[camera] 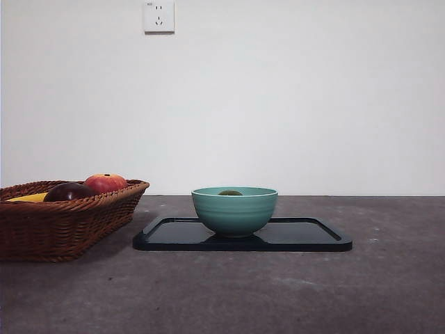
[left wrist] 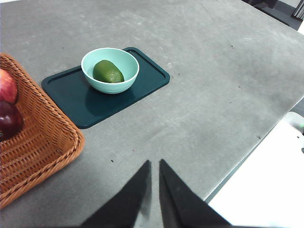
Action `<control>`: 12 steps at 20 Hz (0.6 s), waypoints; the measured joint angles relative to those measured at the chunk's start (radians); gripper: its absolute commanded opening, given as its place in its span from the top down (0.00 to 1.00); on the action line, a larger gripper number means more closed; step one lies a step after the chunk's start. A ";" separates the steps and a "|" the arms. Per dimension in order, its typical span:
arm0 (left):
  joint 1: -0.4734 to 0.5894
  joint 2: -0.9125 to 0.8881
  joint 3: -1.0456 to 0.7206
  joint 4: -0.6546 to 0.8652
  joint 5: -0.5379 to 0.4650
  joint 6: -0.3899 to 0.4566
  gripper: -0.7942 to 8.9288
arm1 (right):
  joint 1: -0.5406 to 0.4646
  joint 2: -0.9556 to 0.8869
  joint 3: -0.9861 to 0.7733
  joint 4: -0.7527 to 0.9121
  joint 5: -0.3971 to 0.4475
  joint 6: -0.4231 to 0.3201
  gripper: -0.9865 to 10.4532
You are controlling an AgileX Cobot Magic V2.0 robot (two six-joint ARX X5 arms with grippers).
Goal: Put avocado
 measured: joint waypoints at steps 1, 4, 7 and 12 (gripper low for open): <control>0.000 0.000 0.000 0.000 0.000 0.000 0.89 | 0.000 0.000 0.000 0.000 0.000 0.000 0.90; 0.000 0.000 0.000 0.000 0.000 0.000 0.89 | 0.000 0.000 0.000 0.000 0.000 0.000 0.90; 0.121 -0.004 0.000 0.000 0.003 0.000 0.89 | 0.000 0.000 0.000 0.000 0.000 0.000 0.90; 0.530 -0.018 -0.024 0.033 0.003 0.005 0.89 | 0.000 0.000 0.000 0.000 0.000 0.000 0.90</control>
